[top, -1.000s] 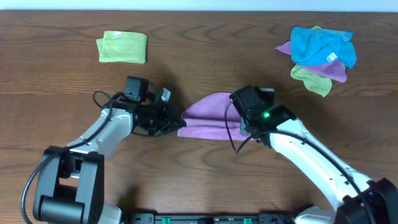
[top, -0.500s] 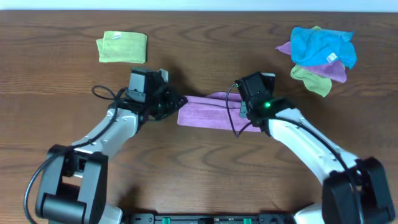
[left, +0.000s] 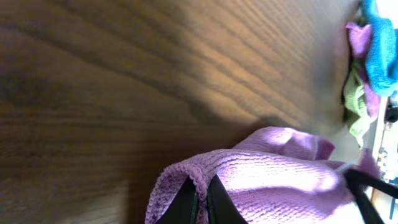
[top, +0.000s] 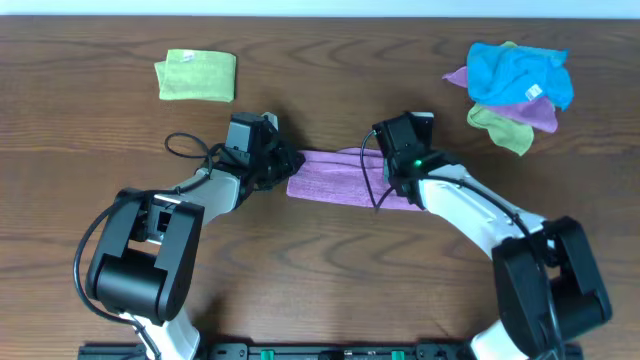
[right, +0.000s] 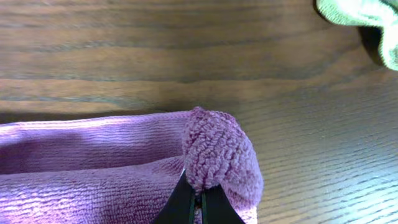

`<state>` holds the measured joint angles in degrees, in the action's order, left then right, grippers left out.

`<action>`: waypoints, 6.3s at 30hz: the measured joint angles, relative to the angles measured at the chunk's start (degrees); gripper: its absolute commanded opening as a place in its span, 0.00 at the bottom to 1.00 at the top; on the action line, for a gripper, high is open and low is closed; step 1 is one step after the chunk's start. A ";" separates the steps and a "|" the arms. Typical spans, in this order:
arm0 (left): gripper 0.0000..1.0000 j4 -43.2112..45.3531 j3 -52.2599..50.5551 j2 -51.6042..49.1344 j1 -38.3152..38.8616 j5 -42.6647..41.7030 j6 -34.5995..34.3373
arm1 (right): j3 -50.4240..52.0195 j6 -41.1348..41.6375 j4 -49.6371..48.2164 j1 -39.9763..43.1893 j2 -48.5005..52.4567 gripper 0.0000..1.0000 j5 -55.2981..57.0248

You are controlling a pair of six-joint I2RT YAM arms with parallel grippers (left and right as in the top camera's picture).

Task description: Fold the cloth

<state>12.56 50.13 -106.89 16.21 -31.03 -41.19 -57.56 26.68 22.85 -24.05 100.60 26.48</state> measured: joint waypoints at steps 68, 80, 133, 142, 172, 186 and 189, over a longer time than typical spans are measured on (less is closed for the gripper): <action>0.38 -4.61 0.28 4.66 7.80 10.78 -4.00 | 10.97 27.36 19.04 2.36 -19.71 0.98 -23.65; 0.37 -4.22 0.35 0.87 7.87 10.95 -4.00 | 13.68 31.95 14.36 4.83 -19.74 0.98 -22.60; 0.29 -9.75 1.88 0.87 9.14 10.62 -3.98 | 37.62 29.62 -44.22 5.51 -12.68 0.01 -11.52; 0.19 -9.99 1.88 0.87 9.16 10.23 -3.93 | 36.15 16.17 -43.28 5.68 -12.50 0.01 -13.64; 0.16 -7.93 1.86 0.48 9.35 8.92 -3.98 | 21.55 1.55 -35.71 -4.70 -17.44 0.01 -17.00; 0.13 -9.31 1.86 1.49 5.73 6.99 -0.66 | 15.87 1.31 -34.93 -8.66 -12.90 0.01 -17.75; 0.13 -10.67 1.86 3.23 4.85 6.99 0.55 | 13.68 1.22 -33.88 -9.46 -10.84 0.01 -17.92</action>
<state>1.89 51.99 -103.66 21.06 -24.03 -40.64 -43.88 27.90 -11.03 -33.52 89.76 8.56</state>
